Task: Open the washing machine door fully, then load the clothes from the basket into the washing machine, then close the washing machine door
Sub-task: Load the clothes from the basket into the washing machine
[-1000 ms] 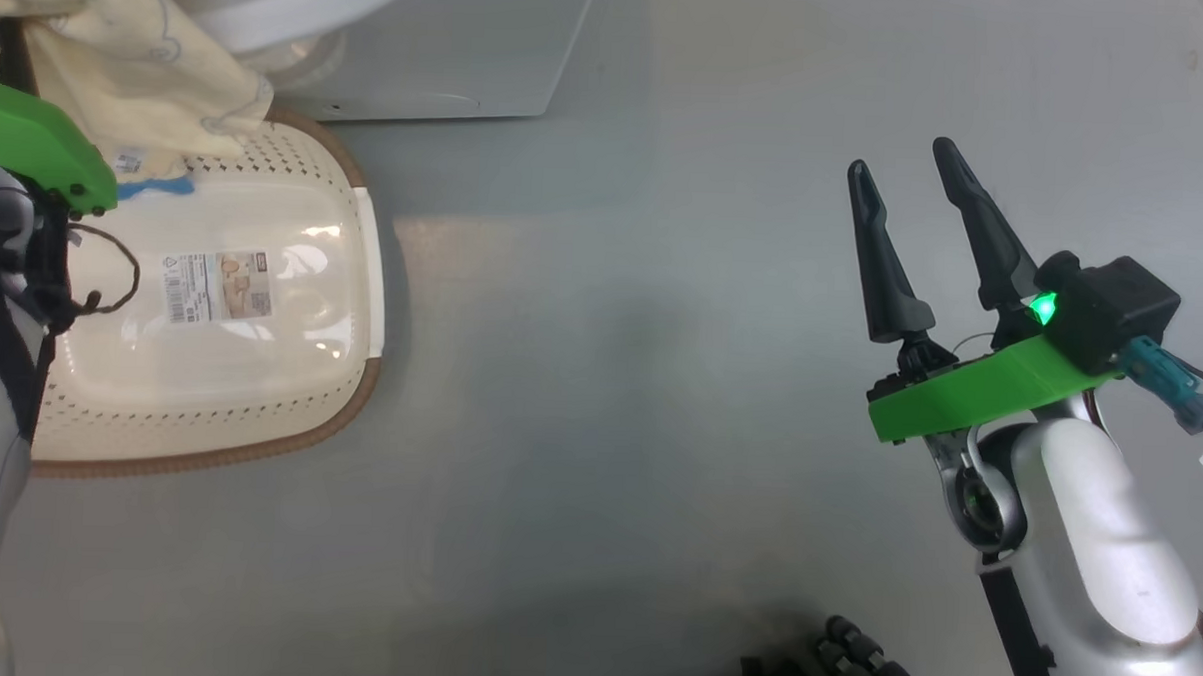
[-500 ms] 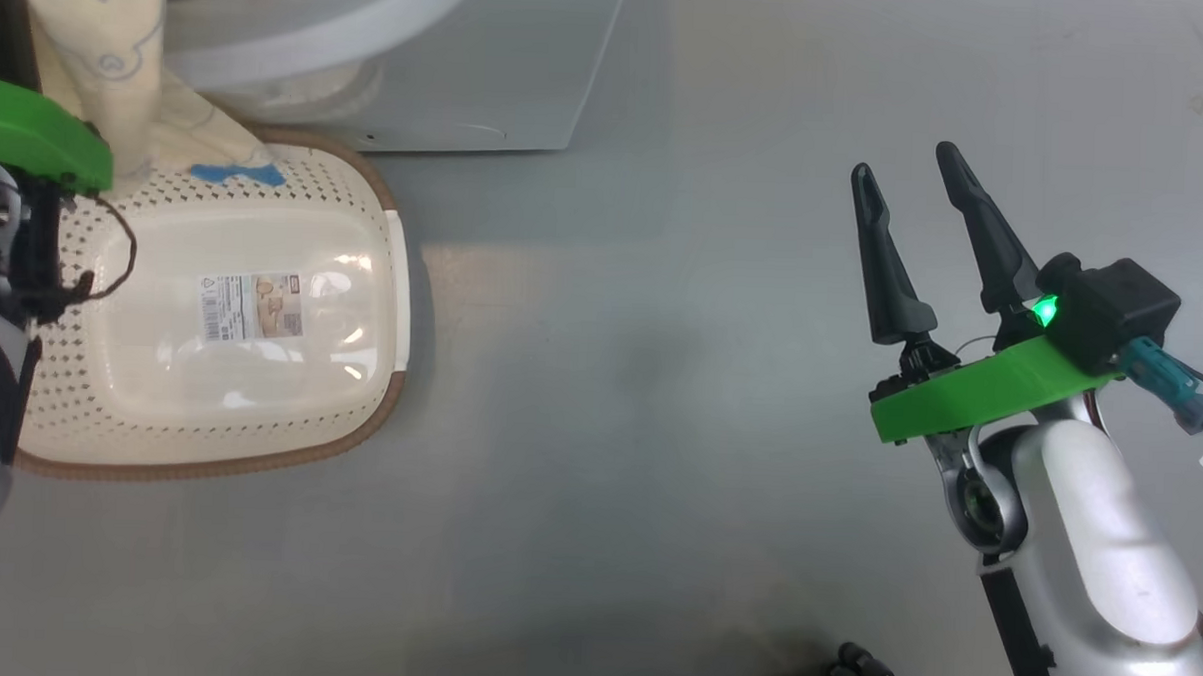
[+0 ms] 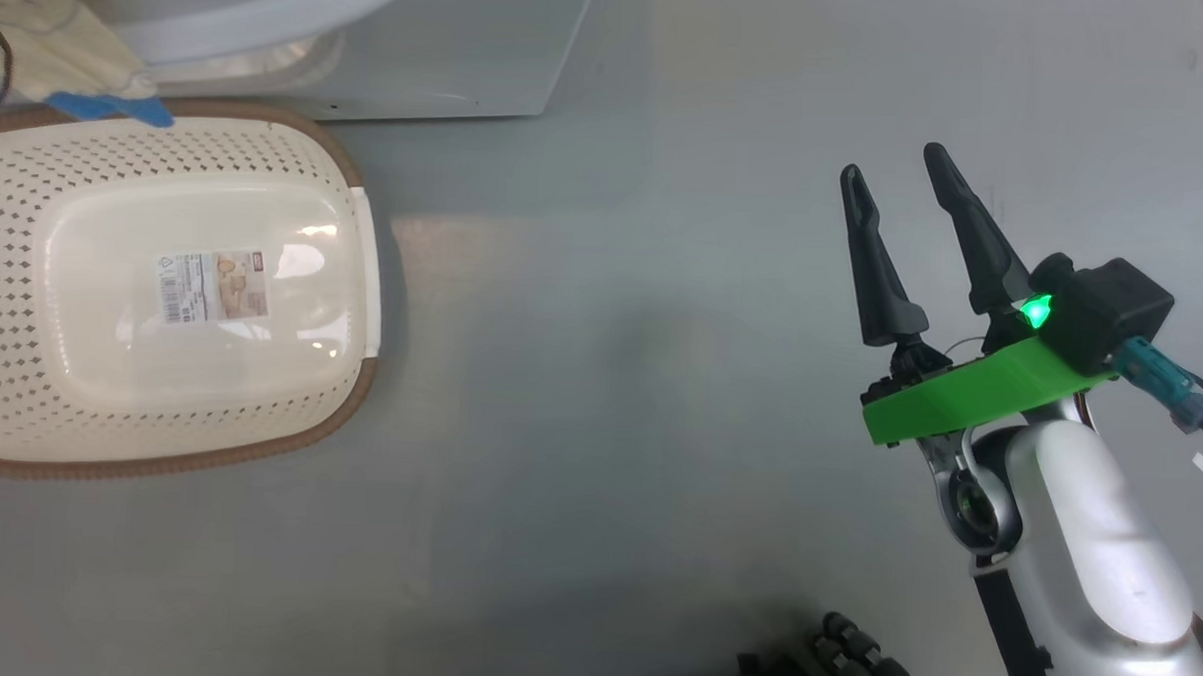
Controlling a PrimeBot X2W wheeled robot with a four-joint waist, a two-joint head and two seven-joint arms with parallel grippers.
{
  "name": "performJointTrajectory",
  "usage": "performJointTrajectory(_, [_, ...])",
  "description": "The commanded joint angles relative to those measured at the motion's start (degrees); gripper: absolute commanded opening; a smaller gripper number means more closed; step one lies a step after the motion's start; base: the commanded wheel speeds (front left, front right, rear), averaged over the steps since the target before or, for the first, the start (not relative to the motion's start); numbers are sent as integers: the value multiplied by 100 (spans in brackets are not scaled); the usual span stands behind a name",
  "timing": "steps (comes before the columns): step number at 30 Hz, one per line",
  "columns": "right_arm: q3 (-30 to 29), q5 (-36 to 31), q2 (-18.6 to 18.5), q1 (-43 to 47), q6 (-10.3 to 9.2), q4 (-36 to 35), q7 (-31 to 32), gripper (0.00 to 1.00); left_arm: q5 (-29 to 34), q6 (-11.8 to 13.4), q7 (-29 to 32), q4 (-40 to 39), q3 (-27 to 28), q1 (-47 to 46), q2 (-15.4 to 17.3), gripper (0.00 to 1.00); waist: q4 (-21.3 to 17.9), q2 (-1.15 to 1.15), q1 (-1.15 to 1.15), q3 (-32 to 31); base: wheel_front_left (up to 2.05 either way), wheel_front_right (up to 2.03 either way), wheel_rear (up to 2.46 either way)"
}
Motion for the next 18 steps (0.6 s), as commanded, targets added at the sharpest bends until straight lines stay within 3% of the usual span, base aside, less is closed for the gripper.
performJointTrajectory(1, [115, 68, 16, 23, 20, -190, -37, 100, -5, -20, 95, -94, 142, -434, 356, 0, -87, 0, 0, 95, 0, 0, 0])
performJointTrajectory(10, [287, 320, 16, -109, 20, -282, -37, 100, -90, -61, 617, 364, -127, -1864, 727, 0, -373, 0, 0, 510, 0, 0, 0])
performJointTrajectory(18, [439, 554, 16, -171, 20, -262, -37, 100, 104, -64, 47, 597, -226, -3115, 869, 0, -573, 0, 0, 722, 0, 0, 0])
